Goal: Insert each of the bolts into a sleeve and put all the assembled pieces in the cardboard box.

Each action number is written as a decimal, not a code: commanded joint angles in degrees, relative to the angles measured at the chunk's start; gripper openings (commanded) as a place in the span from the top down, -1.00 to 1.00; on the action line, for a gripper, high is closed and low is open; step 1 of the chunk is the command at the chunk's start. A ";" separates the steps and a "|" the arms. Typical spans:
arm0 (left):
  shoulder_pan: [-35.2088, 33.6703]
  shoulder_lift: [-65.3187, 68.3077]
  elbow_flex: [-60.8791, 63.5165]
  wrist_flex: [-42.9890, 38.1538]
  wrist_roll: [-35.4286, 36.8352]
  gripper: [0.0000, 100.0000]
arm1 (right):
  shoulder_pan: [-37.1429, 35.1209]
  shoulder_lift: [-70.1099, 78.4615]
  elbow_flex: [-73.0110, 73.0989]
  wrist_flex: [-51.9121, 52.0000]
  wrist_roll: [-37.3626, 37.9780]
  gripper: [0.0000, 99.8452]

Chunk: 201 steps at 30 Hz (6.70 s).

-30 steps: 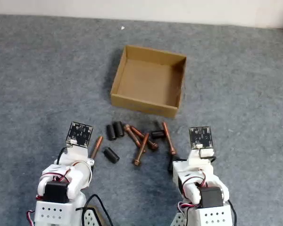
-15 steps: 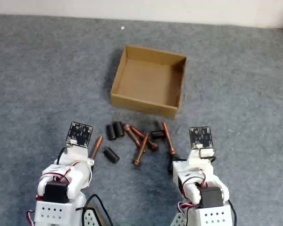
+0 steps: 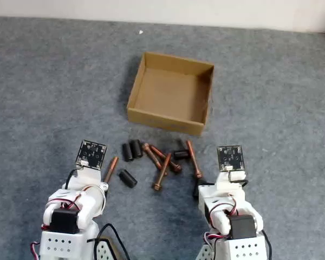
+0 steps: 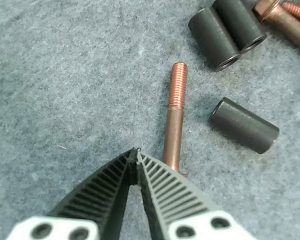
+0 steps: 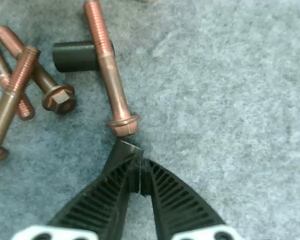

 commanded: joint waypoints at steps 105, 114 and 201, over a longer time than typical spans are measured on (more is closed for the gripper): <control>-0.22 -0.66 -13.23 0.09 -5.71 0.98 | -6.81 58.68 -27.30 -16.84 -17.67 0.99; -0.13 0.66 -21.67 0.44 -20.22 0.98 | 0.04 42.51 -25.89 -13.32 -17.76 0.99; 25.80 116.26 -75.03 -12.22 52.48 0.75 | 10.07 41.27 -25.98 -13.49 -23.03 0.99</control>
